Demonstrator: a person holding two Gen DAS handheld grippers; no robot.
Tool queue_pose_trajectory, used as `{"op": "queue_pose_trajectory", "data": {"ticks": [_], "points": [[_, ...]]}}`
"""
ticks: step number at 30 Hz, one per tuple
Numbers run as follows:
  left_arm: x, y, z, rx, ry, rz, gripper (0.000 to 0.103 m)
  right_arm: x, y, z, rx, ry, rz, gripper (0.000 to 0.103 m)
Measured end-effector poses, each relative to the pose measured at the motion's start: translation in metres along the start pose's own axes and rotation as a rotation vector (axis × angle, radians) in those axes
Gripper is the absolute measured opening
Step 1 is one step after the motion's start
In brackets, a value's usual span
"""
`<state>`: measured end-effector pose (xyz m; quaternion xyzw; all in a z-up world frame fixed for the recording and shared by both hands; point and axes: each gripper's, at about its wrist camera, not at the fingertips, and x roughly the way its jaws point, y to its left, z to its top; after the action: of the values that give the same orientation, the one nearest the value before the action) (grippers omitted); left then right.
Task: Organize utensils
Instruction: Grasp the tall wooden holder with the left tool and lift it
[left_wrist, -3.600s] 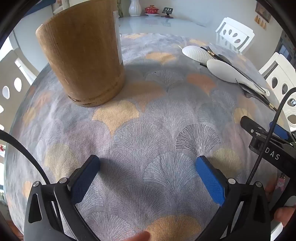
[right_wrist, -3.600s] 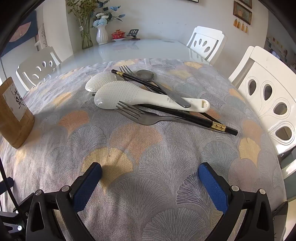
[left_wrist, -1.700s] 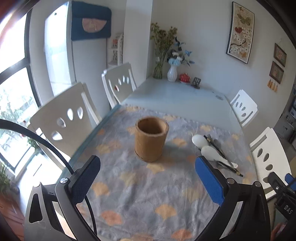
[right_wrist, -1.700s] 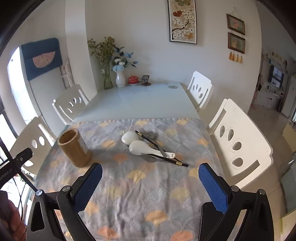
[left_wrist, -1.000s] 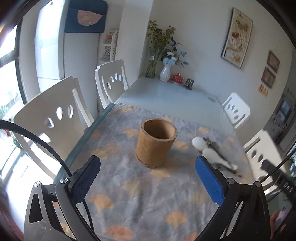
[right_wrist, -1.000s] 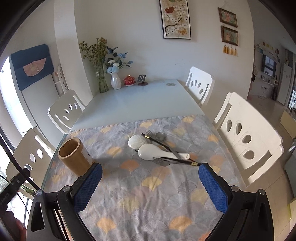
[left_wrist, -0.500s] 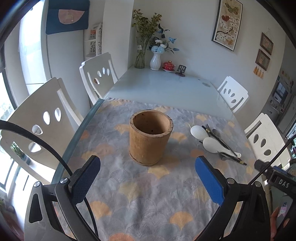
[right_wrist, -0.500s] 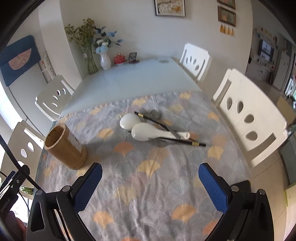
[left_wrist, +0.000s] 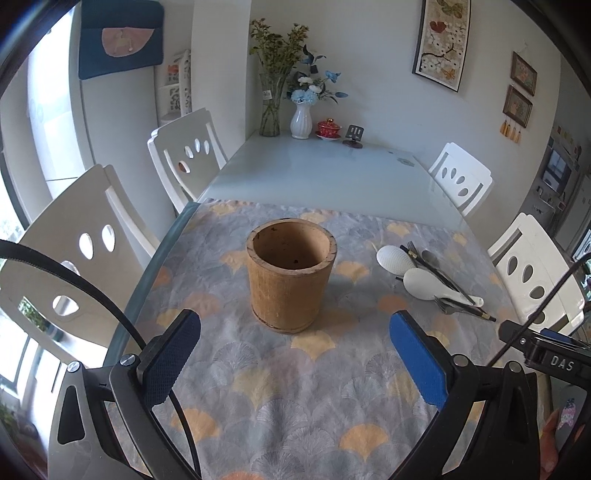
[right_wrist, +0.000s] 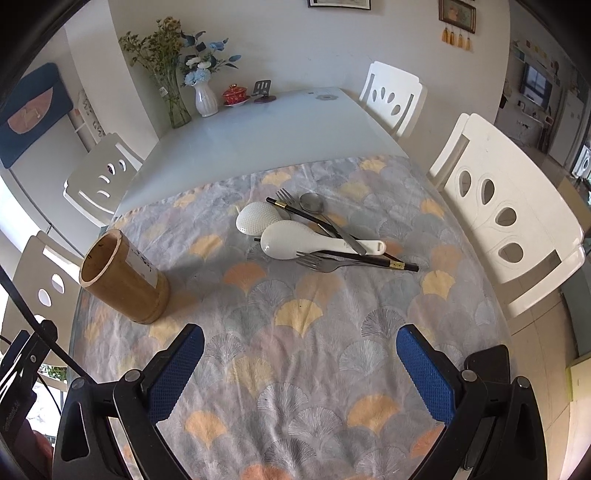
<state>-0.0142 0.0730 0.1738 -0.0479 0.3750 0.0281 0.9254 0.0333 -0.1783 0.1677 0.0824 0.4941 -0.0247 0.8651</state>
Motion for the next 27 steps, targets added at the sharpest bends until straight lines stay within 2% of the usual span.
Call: {"op": "queue_pose_trajectory", "data": {"ticks": [2, 6, 14, 17, 27], "points": [[0.004, 0.004, -0.001, -0.001, 0.002, 0.008, 0.102, -0.001, -0.002, 0.000, 0.002, 0.002, 0.000, 0.103], [0.010, 0.009, -0.004, 0.029, -0.041, -0.037, 0.102, 0.001, -0.004, 0.000, 0.010, 0.008, -0.005, 0.103], [0.058, 0.006, -0.014, 0.083, 0.021, -0.008, 0.102, 0.005, -0.002, 0.001, -0.002, 0.003, -0.019, 0.103], [0.075, 0.007, -0.021, 0.106, 0.020, 0.018, 0.102, 0.008, 0.003, 0.002, -0.012, 0.005, -0.036, 0.103], [0.118, 0.013, -0.017, 0.113, 0.023, 0.013, 0.102, 0.032, 0.014, 0.006, -0.018, 0.048, -0.081, 0.103]]}}
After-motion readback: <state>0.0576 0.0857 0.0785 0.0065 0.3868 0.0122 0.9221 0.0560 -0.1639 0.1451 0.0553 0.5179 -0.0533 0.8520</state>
